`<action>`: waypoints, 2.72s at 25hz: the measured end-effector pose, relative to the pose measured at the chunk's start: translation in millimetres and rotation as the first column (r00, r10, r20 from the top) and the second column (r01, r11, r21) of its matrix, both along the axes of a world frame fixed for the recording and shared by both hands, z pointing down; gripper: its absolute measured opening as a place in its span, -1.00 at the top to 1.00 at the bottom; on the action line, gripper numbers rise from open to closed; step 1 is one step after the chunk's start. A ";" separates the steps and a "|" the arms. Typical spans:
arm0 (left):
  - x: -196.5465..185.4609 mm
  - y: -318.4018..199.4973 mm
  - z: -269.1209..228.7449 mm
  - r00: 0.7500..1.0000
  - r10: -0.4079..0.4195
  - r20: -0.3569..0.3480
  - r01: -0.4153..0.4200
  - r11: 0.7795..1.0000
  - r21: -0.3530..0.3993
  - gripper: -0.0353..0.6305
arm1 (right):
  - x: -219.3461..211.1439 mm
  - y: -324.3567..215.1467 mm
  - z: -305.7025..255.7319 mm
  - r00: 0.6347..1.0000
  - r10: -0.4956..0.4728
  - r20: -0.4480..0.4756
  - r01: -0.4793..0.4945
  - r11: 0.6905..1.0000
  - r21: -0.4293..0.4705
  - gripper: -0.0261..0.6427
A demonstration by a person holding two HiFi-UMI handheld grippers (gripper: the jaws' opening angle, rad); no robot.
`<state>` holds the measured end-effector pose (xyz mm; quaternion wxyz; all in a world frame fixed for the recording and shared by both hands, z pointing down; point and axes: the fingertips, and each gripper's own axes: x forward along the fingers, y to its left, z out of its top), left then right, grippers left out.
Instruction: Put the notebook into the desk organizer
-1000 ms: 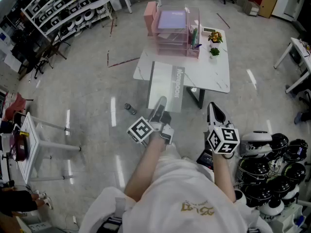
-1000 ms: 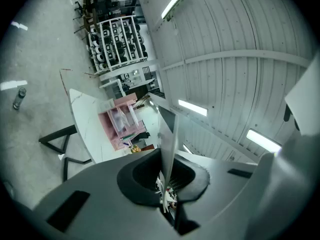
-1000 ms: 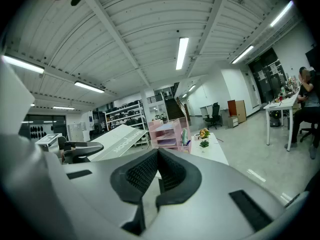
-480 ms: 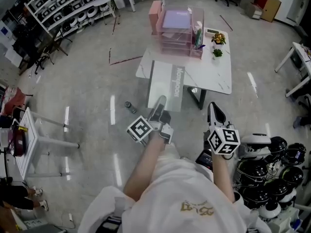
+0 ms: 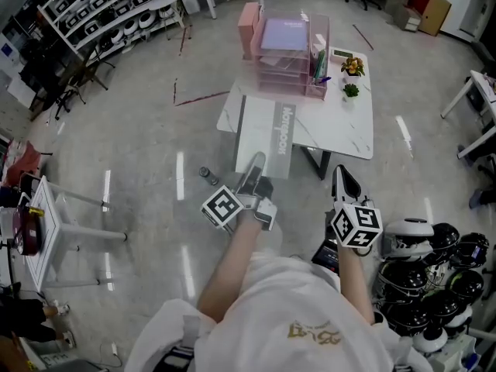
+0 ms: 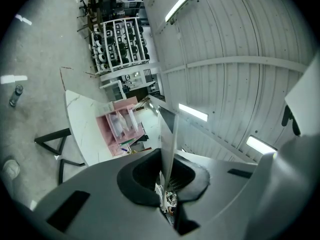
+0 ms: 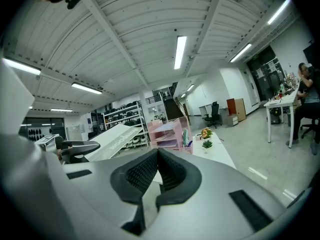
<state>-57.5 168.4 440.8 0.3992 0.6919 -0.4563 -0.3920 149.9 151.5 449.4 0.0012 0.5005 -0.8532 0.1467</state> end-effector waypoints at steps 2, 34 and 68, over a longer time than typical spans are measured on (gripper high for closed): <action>-3.1 -17.5 4.9 1.000 0.006 -0.018 -0.007 1.000 -0.004 0.82 | -3.8 -16.3 5.4 1.000 0.004 -0.003 -0.004 1.000 -0.006 0.89; -70.0 -412.9 2.9 0.948 0.301 -0.105 -0.305 0.952 -0.032 0.82 | -107.6 -346.8 23.3 0.974 0.221 -0.050 -0.225 0.969 -0.098 0.89; -17.2 -524.2 15.0 0.892 0.246 0.379 -0.139 0.947 -0.288 0.72 | -50.1 -466.7 36.5 0.996 0.071 0.045 -0.064 0.988 -0.141 0.89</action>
